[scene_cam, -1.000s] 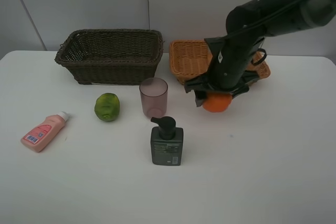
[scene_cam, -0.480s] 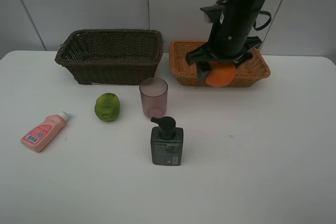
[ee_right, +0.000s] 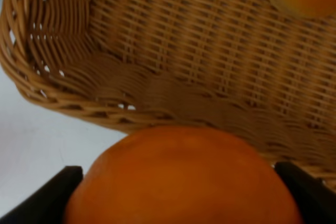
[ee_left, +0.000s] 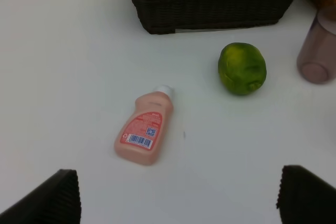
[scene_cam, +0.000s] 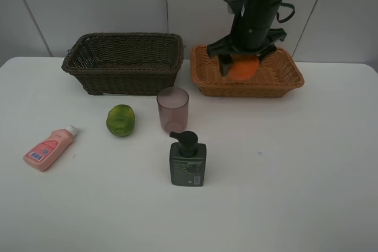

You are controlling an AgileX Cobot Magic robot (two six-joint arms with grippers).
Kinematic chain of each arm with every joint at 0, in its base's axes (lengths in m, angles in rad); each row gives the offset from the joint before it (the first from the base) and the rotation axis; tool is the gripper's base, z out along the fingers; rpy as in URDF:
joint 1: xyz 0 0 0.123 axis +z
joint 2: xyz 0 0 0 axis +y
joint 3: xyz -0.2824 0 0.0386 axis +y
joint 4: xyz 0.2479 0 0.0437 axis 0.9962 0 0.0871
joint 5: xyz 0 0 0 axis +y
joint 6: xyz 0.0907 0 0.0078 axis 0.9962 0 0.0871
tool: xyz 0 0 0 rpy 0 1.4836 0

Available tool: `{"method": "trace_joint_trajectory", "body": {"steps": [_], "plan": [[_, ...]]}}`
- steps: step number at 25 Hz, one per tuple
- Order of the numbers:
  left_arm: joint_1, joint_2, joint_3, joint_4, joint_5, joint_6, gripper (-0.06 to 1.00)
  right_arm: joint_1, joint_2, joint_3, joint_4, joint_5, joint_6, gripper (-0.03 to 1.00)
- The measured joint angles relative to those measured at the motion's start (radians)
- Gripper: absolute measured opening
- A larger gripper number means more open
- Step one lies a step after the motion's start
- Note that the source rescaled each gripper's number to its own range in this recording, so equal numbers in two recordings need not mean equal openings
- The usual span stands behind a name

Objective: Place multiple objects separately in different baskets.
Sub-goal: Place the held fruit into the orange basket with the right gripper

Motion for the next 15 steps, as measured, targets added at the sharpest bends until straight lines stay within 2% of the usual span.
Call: {"method": "trace_joint_trajectory", "body": {"steps": [3,10,15], "plan": [[0.0,0.0,0.0,0.0,0.0,0.0,0.97,-0.002,0.044,-0.051,0.0,-0.034,-0.007,0.63],[0.0,0.0,0.0,0.001,0.0,0.0,0.97,-0.048,0.089,-0.067,-0.001,-0.276,0.005,0.63],[0.0,0.0,0.0,0.0,0.0,0.0,0.97,-0.068,0.14,-0.068,-0.002,-0.371,0.035,0.63]]}}
